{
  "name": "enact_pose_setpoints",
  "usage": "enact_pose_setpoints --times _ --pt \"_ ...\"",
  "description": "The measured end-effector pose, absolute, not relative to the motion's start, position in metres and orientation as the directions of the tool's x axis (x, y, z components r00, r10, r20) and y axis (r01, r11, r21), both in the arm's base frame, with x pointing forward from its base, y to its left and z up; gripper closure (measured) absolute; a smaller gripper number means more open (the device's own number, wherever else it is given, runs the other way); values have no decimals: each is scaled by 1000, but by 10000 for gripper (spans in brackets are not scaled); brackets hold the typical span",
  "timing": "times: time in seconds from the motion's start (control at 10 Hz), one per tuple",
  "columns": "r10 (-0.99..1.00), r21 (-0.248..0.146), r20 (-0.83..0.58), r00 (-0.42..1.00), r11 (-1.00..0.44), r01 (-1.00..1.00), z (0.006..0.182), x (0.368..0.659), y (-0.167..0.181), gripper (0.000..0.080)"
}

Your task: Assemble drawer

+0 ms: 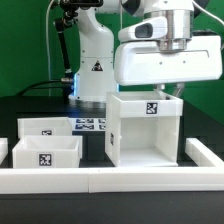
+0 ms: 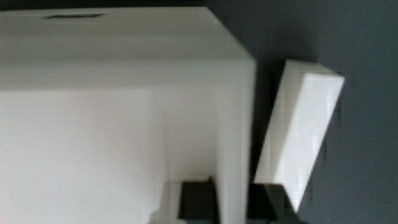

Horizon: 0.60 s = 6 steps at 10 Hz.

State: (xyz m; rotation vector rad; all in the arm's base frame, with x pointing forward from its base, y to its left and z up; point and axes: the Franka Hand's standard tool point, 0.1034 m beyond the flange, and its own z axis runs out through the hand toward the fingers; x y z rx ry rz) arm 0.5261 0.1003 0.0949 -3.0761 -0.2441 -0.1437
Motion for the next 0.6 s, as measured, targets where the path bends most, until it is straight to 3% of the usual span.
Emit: enact_pose_setpoints --times 0.6 --pt "155 -45 97 983 -986 160 95 526 100 762"
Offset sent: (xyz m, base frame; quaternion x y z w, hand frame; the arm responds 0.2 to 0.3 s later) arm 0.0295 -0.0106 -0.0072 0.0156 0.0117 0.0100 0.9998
